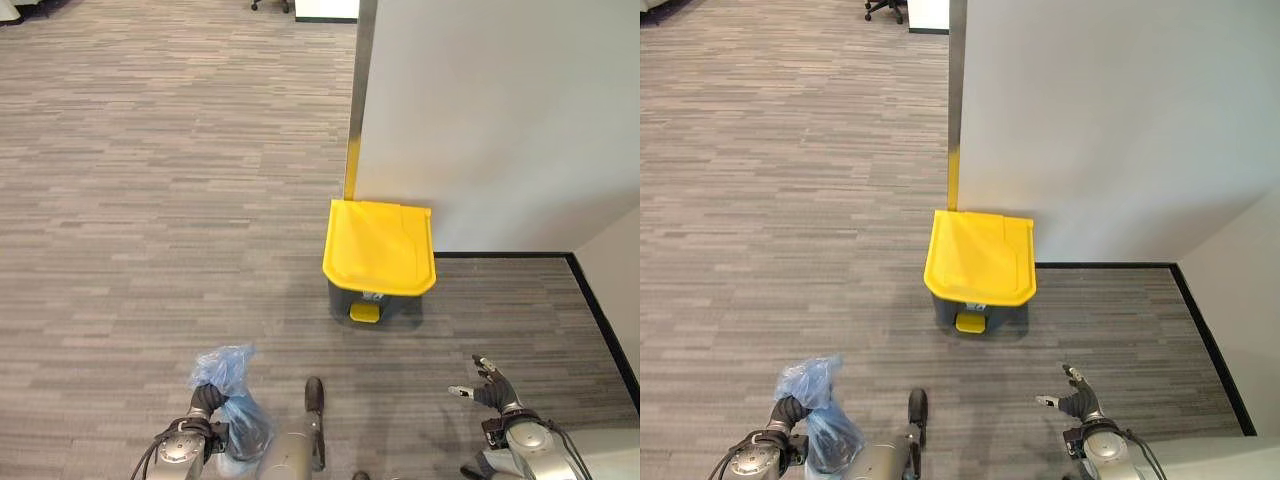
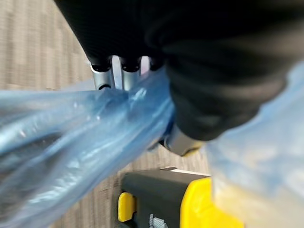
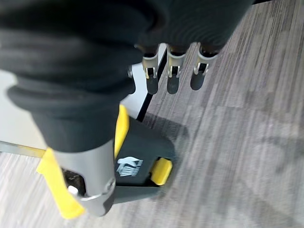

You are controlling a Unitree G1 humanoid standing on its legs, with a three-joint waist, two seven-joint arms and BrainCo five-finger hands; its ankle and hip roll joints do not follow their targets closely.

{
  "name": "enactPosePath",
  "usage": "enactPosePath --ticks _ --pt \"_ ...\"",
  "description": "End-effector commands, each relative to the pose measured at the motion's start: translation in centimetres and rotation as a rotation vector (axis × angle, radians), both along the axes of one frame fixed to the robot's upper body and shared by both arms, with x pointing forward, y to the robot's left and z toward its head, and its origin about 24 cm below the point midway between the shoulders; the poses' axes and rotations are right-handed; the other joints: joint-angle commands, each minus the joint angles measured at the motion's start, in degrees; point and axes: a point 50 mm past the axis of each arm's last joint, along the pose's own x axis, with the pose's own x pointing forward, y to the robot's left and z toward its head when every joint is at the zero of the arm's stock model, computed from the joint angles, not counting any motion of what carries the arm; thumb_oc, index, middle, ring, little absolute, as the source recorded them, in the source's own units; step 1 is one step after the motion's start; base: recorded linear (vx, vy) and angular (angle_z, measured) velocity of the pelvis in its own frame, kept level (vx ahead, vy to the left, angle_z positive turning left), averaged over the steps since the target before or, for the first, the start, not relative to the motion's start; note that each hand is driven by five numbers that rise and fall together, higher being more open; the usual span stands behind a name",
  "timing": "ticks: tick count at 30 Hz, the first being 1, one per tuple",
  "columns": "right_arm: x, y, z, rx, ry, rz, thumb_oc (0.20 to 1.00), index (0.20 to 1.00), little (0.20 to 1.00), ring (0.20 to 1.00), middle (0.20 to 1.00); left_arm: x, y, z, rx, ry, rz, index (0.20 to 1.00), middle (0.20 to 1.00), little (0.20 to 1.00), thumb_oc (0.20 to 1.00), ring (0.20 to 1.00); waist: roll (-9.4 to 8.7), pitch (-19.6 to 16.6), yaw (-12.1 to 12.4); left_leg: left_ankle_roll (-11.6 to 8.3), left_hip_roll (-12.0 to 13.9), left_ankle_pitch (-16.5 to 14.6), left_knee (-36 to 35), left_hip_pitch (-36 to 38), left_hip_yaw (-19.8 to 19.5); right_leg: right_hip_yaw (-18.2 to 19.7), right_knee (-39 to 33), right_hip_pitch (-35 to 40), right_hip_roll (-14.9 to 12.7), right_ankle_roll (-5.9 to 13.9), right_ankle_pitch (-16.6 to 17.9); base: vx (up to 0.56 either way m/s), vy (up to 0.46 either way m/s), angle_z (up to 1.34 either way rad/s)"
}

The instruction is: Gather garbage on tea table into small bin, then transfer packed bag to large trash can.

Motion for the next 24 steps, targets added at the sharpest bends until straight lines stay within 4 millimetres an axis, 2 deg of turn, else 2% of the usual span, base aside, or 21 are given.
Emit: enactPosePath --ticks 1,3,4,5,9,14,24 --pt "1.8 0.5 1.5 -0.003 -0.086 0.042 1.000 1.000 1.000 1.000 1.000 2.4 1.1 3.0 0.069 -0.147 -0.050 0.200 0.200 0.200 0.200 0.200 -1.92 -1.56 1.28 -5.07 2.52 -9.59 6.31 -2.58 -1.54 0.59 0.95 -5.46 -5.29 3.58 6.12 0.12 0.125 -0.19" --pt "2.5 1.0 1.9 0.003 -0.110 0.061 1.000 1.000 1.000 1.000 1.000 2.8 1.6 3.4 0.095 -0.153 -0.058 0.200 0.200 0.200 0.200 0.200 -1.85 -1.33 0.66 -3.75 1.87 -11.48 6.39 -0.69 -1.09 1.24 6.43 -9.00 -5.70 4.59 9.33 0.14 0.145 -0.21" --pt "2.5 1.0 1.9 0.003 -0.110 0.061 1.000 1.000 1.000 1.000 1.000 2.8 1.6 3.4 0.095 -0.153 -0.058 0.200 0.200 0.200 0.200 0.200 -1.86 -1.34 0.70 -3.74 1.87 -11.50 6.39 -0.71 -1.05 1.30 6.56 -9.09 -5.71 4.60 9.28 0.16 0.154 -0.15" --pt "2.6 1.1 1.9 0.002 -0.110 0.071 1.000 1.000 1.000 1.000 1.000 3.0 1.5 3.5 0.098 -0.159 -0.064 0.200 0.200 0.200 0.200 0.200 -1.19 -1.01 -0.11 -3.26 1.58 -12.09 5.46 1.48 -1.57 1.59 8.13 -12.75 -4.71 4.10 10.08 0.13 0.088 -0.05" --pt "2.8 0.9 2.1 -0.003 -0.113 0.069 1.000 1.000 1.000 1.000 1.000 3.0 1.4 3.3 0.091 -0.156 -0.057 0.200 0.200 0.200 0.200 0.200 -0.21 0.05 -1.78 -3.21 1.43 -12.88 3.54 4.81 -2.43 -0.10 4.39 -17.28 -3.61 3.16 9.23 0.13 0.026 -0.04" --pt "2.1 0.5 1.5 -0.003 -0.084 0.047 1.000 1.000 1.000 1.000 1.000 2.6 1.3 2.9 0.076 -0.145 -0.036 0.200 0.200 0.200 0.200 0.200 -0.62 0.71 -2.10 -3.61 0.59 -13.56 3.85 6.19 -3.60 0.39 -0.08 -16.20 -3.55 3.11 9.97 0.11 -0.084 0.26" --pt "1.4 -0.6 1.4 -0.014 -0.071 0.009 1.000 1.000 1.000 1.000 1.000 1.2 1.3 1.8 0.039 -0.102 0.009 0.200 0.200 0.200 0.200 0.200 -1.08 -1.72 -1.36 -5.68 1.70 -12.20 0.44 9.08 -4.31 -2.21 -9.42 -9.11 -2.67 2.03 10.90 0.07 -0.084 0.16"
